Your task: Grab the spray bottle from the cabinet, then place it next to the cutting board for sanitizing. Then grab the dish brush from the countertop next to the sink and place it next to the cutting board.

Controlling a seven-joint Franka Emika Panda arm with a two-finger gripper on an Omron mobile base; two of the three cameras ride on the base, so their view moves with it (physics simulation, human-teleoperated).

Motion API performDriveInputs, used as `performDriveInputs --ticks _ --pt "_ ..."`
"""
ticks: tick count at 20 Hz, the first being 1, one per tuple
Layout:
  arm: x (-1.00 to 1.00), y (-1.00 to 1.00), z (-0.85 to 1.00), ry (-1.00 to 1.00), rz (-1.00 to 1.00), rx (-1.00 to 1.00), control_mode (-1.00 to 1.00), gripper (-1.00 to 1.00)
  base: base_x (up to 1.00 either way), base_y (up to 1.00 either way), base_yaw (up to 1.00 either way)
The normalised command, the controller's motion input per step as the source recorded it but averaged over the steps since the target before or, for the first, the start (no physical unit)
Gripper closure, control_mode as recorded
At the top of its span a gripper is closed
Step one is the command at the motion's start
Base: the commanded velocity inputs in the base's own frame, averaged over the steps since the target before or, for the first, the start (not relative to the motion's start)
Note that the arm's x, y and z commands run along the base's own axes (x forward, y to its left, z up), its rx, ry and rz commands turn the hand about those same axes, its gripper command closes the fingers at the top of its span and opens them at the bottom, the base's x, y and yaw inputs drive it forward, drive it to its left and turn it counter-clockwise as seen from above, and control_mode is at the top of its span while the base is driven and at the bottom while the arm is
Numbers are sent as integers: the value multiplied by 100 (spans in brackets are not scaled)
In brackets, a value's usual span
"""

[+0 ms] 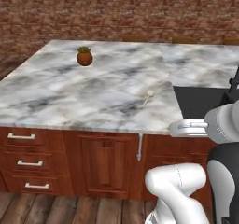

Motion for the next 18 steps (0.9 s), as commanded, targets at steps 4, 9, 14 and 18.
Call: performDriveInputs --ticks 4,9,14,18 --pt "0 0 0 0 0 0 100 -100 40 78 -64" --pt "0 0 0 0 0 0 100 -100 69 24 -28" --pt "0 0 0 0 0 0 100 -100 51 -19 -9" --pt "0 0 0 0 0 0 100 -100 49 -38 0"
